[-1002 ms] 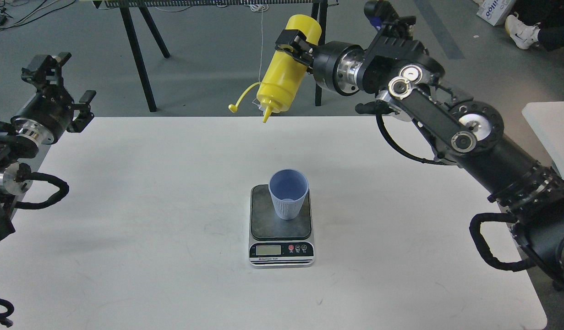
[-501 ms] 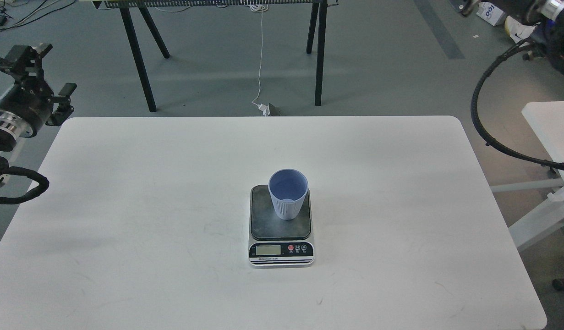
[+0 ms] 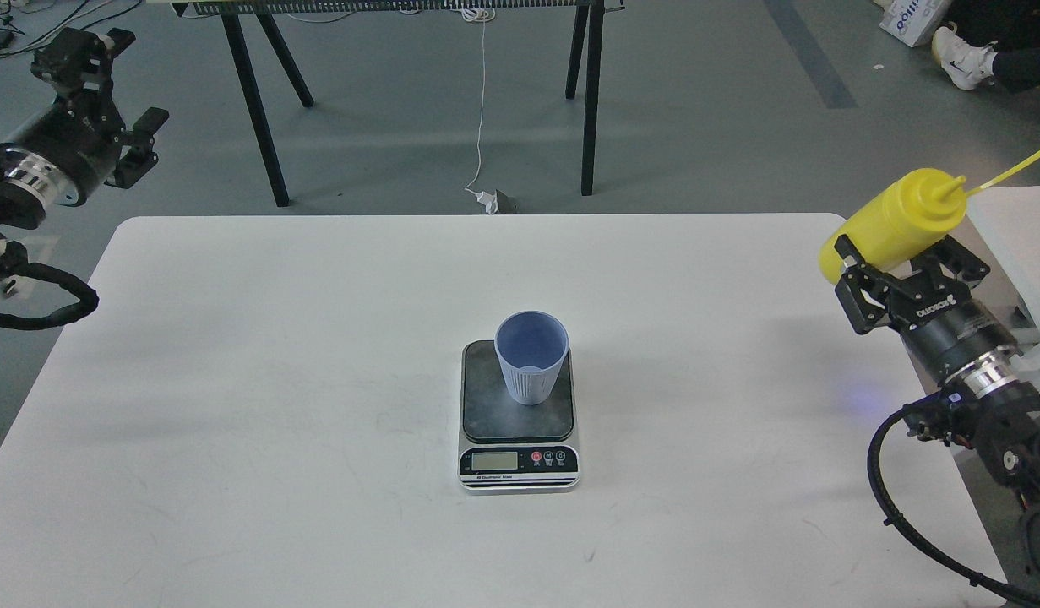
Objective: Pour seasoning into cup on scale with both arms
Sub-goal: 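Lower the yellow bottle to the table and release it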
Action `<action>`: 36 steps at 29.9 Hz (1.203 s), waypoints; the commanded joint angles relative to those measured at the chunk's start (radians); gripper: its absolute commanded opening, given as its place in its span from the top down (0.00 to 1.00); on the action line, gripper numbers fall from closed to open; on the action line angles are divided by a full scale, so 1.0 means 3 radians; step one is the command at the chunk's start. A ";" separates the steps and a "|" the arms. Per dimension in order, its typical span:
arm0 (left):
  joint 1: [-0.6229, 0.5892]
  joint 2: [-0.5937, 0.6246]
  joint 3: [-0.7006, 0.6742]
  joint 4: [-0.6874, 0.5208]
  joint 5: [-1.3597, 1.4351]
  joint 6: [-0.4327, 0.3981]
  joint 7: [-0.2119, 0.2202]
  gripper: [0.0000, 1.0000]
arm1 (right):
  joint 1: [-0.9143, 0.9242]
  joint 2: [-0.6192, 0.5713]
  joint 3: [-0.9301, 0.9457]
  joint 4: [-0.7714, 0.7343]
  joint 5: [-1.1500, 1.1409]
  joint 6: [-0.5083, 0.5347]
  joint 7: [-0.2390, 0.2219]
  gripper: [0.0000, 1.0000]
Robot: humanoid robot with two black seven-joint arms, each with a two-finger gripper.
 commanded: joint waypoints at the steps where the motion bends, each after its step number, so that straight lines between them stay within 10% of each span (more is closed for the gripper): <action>1: 0.0006 -0.0042 0.0000 0.0002 0.0000 0.0000 0.0000 0.00 | -0.0036 0.0219 -0.0046 -0.0379 -0.0014 0.0000 0.0000 0.96; 20: 0.0011 -0.0134 0.0051 0.0002 0.0005 0.0000 0.0000 0.00 | -0.0153 0.0429 -0.0383 -0.0487 -0.0050 0.0000 0.0000 0.77; 28: 0.0006 -0.0139 0.0056 0.0002 0.0005 0.0000 0.0000 0.00 | -0.0153 0.0388 -0.0389 -0.0482 -0.0070 0.0000 0.0000 0.13; 36: 0.0011 -0.0139 0.0056 0.0002 0.0005 0.0000 0.0000 0.00 | -0.0275 0.0225 -0.0389 -0.0345 -0.0076 0.0000 0.0000 0.07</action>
